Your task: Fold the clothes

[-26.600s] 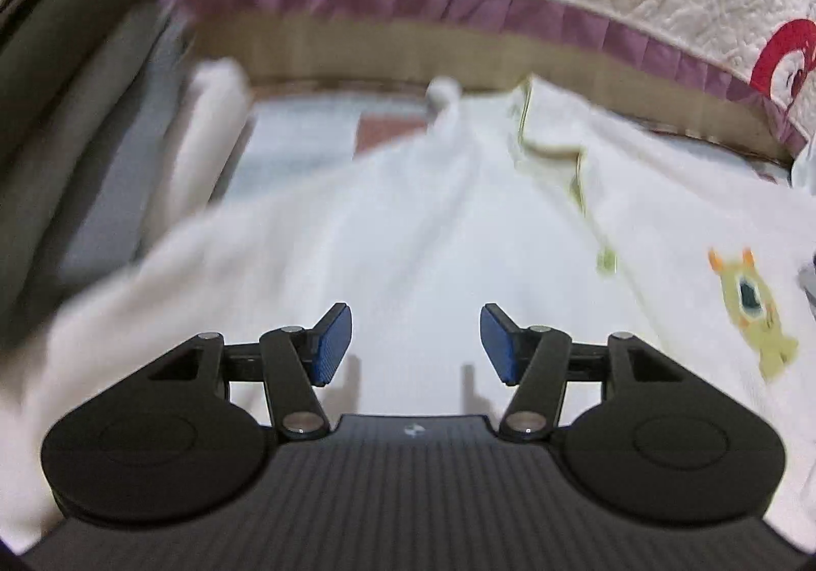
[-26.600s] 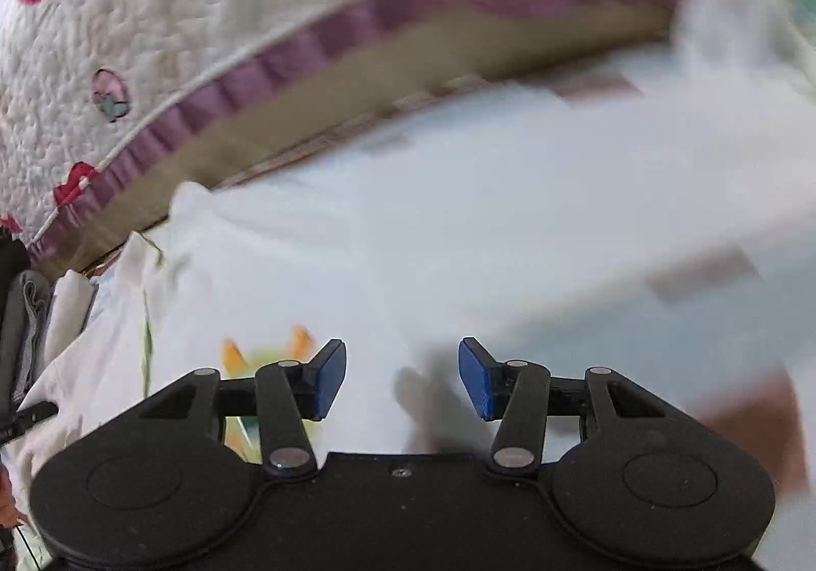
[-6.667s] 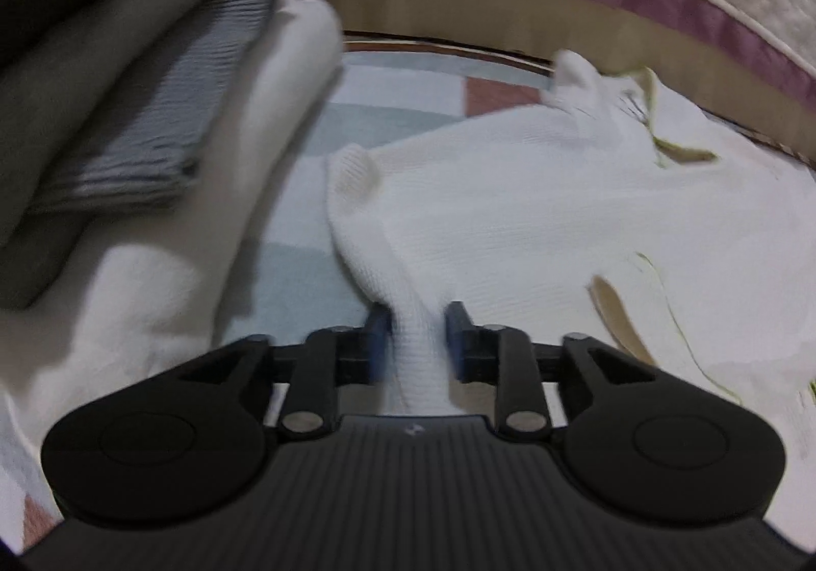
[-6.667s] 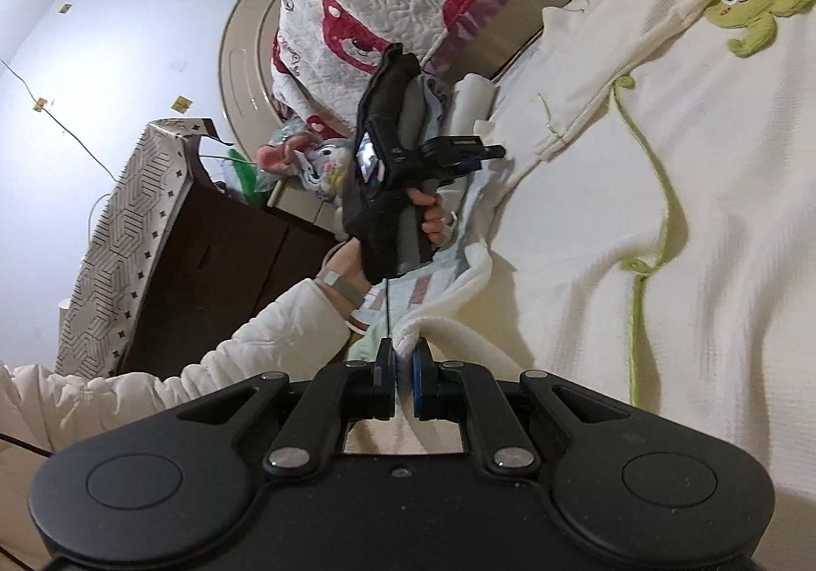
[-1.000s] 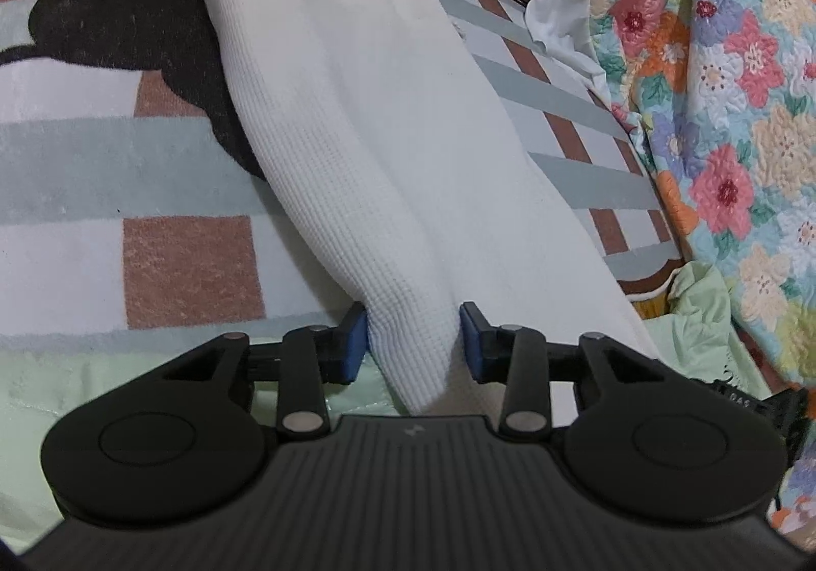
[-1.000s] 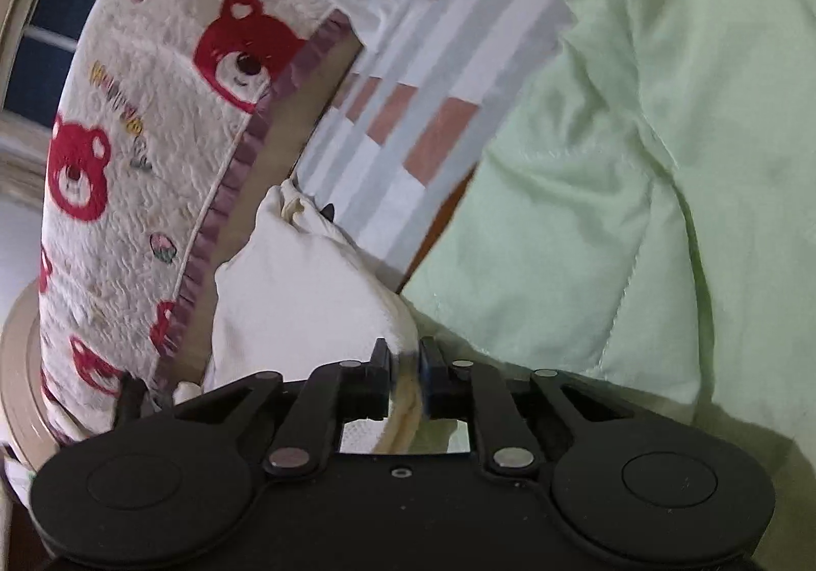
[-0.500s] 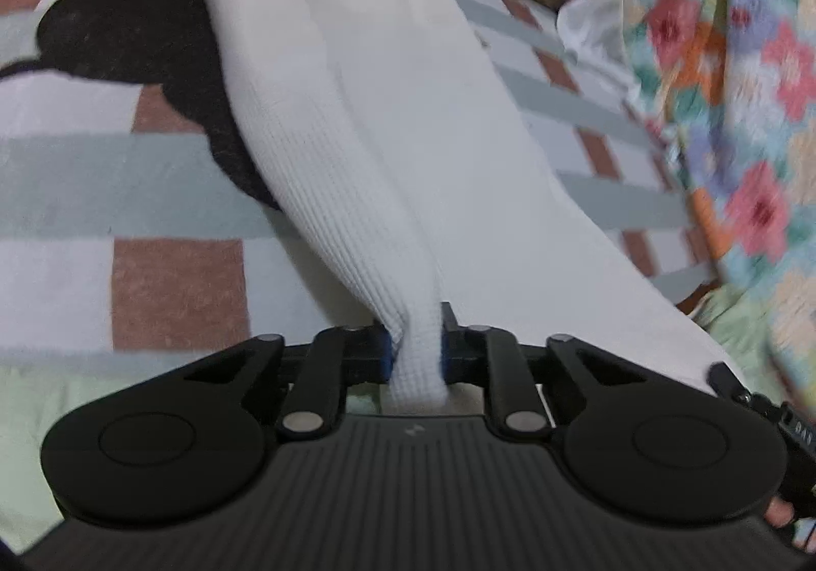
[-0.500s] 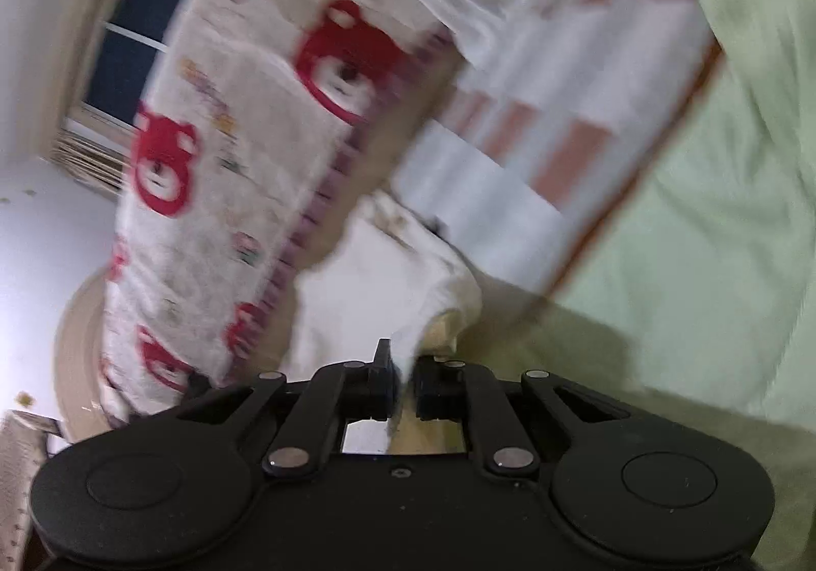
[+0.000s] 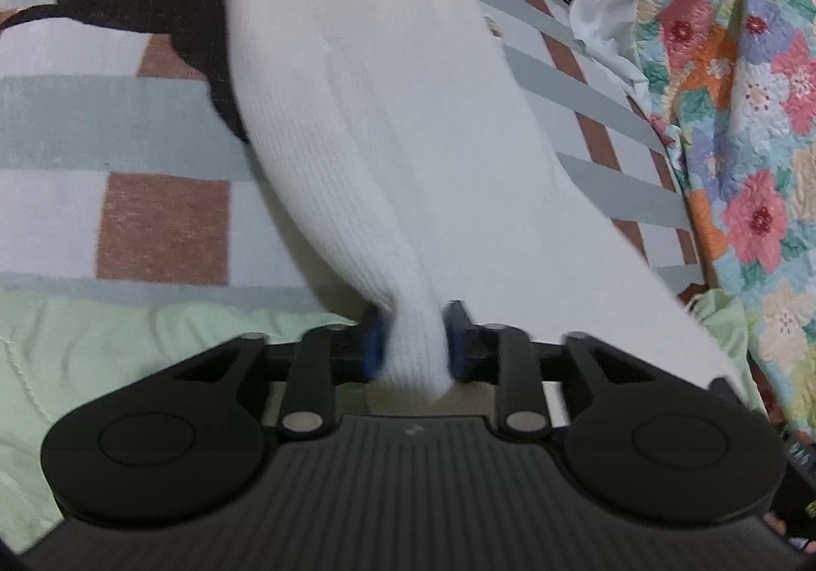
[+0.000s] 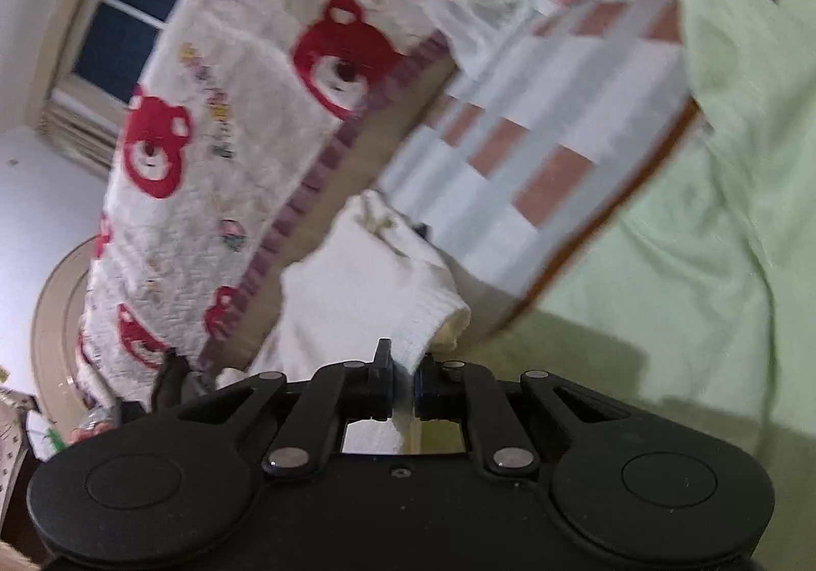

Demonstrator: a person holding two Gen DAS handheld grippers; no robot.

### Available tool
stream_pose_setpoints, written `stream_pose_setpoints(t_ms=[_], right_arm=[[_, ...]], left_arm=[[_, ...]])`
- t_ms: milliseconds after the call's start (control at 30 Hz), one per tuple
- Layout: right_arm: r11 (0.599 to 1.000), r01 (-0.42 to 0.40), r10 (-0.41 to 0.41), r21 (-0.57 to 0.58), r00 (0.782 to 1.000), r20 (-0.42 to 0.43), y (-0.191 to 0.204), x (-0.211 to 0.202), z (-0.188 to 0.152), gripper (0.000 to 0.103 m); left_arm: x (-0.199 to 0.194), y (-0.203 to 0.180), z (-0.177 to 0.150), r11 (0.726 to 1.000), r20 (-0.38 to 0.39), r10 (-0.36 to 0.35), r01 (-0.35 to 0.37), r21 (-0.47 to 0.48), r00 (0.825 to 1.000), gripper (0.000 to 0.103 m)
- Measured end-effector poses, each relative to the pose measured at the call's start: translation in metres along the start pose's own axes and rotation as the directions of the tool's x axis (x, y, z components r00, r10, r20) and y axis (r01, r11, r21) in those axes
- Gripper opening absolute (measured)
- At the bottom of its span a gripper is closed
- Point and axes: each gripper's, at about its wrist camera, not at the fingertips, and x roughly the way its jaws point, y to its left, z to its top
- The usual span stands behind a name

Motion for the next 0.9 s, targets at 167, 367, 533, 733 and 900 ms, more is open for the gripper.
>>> stream_pose_setpoints(t_ms=[167, 367, 533, 733, 900], right_arm=[[1.000, -0.030, 0.030, -0.003, 1.000, -0.005, 0.003, -0.002, 0.011, 0.010], [0.987, -0.159, 0.159, 0.012, 0.987, -0.012, 0.018, -0.032, 0.021, 0.010], [0.999, 0.039, -0.041, -0.028, 0.997, -0.065, 0.004, -0.037, 0.013, 0.010], [0.988, 0.152, -0.144, 0.038, 0.978, -0.151, -0.016, -0.035, -0.004, 0.009], [0.895, 0.389, -0.420, -0.219, 0.899, -0.123, -0.001, -0.030, -0.006, 0.009]], left_arm=[[-0.002, -0.017, -0.005, 0.993, 0.022, 0.042, -0.044, 0.108, 0.999, 0.014], [-0.057, -0.041, -0.008, 0.992, 0.078, 0.009, -0.019, 0.128, 0.997, 0.012], [-0.045, -0.046, -0.023, 0.987, 0.003, 0.070, -0.070, 0.143, 0.998, 0.020], [-0.038, -0.043, -0.044, 0.966, -0.006, 0.142, -0.137, 0.218, 0.990, 0.018], [-0.049, -0.041, -0.040, 0.963, 0.000, 0.145, -0.141, 0.230, 0.989, 0.020]])
